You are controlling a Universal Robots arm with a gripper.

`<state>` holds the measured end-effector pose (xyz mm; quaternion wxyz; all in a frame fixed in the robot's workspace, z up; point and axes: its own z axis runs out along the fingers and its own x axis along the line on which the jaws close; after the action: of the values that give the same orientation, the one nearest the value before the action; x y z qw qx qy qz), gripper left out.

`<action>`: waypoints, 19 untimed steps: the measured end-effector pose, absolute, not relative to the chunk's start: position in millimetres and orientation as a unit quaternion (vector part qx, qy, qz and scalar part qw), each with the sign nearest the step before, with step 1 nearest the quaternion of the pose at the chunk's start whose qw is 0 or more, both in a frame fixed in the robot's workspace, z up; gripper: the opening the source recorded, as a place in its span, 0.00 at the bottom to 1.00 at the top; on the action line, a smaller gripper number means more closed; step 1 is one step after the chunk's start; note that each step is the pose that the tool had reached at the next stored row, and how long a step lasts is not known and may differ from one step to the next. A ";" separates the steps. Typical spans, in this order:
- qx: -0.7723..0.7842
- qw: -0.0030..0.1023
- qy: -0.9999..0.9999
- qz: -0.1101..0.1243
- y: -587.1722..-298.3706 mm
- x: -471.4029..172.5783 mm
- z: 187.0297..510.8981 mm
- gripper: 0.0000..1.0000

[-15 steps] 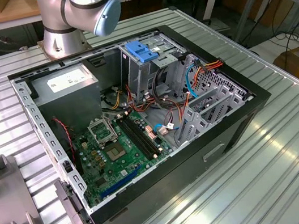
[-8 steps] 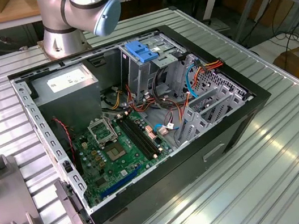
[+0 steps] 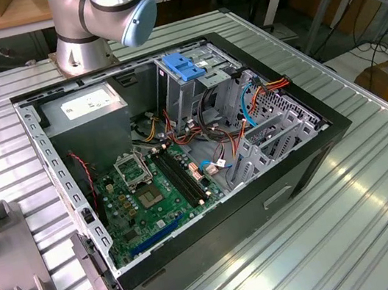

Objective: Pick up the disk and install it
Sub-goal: 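Pick up the disk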

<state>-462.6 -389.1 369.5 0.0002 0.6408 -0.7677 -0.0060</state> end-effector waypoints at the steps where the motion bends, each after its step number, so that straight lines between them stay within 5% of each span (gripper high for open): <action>1: 0.645 0.000 -0.764 -0.006 -389.0 -462.7 367.9 0.58; 19: 0.691 -0.002 -0.723 -0.004 -373.4 -468.4 330.3 0.58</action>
<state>-468.4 -373.4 330.3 -0.0015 0.6909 -0.7229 -0.0042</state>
